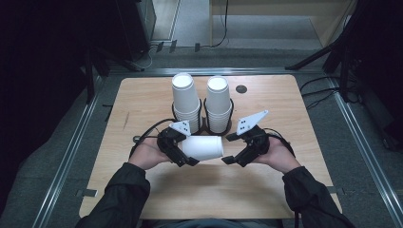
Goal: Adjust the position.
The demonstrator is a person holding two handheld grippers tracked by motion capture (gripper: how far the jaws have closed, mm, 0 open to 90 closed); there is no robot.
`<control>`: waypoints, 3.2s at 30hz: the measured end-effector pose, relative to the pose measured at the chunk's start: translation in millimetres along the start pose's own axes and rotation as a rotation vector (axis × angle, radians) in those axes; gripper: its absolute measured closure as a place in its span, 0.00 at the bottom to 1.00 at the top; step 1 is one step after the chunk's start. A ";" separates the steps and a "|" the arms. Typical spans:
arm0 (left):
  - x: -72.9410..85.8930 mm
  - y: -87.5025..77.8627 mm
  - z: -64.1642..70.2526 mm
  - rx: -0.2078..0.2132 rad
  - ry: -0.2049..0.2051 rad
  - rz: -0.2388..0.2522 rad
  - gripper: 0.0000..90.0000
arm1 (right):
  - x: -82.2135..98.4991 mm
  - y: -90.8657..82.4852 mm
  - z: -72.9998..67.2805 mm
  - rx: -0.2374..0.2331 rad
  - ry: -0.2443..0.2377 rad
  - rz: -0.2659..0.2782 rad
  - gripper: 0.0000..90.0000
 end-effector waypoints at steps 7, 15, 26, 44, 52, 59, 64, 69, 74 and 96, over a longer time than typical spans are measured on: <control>2.2 8.8 -2.9 -0.012 -0.001 -0.058 0.14 | 3.8 5.7 0.4 0.021 -0.004 -0.027 0.17; 0.0 21.3 0.3 -0.016 0.021 -0.096 0.14 | 5.6 9.3 1.1 0.032 -0.011 -0.041 0.17; -1.8 33.0 9.8 0.008 0.061 -0.137 0.14 | 8.0 25.2 -5.7 0.012 -0.044 -0.091 0.17; -5.1 33.5 19.8 0.048 0.053 -0.135 0.12 | 8.6 43.7 -17.1 -0.024 -0.122 -0.162 0.25; -6.5 30.5 19.2 0.017 0.051 -0.107 0.06 | 6.4 42.4 -17.0 -0.025 -0.127 -0.155 0.24; -11.6 19.2 12.5 0.016 0.016 -0.013 0.00 | 5.2 33.1 -10.1 -0.007 -0.113 -0.125 0.24; -11.0 15.2 10.2 0.014 0.005 0.011 0.00 | 4.2 27.1 -6.8 0.005 -0.101 -0.107 0.24; -12.2 9.7 8.2 0.011 -0.025 0.053 0.00 | 3.4 20.1 -4.7 0.005 -0.096 -0.081 0.24; -12.3 5.3 7.5 0.013 -0.041 0.080 0.01 | 3.2 14.6 -2.2 0.015 -0.090 -0.057 0.24; -30.9 -1.0 15.5 0.081 -0.112 0.241 0.01 | -13.0 0.6 -7.2 0.007 -0.106 0.085 0.24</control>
Point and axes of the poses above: each handheld gripper's, and its own axes: y roughly forward along the jaws, x roughly out of its underside, z roughly to its right, the point moved 10 cm from there along y, roughly forward along the jaws, and after that the axes turned 3 degrees about y, right-handed, at the moved point
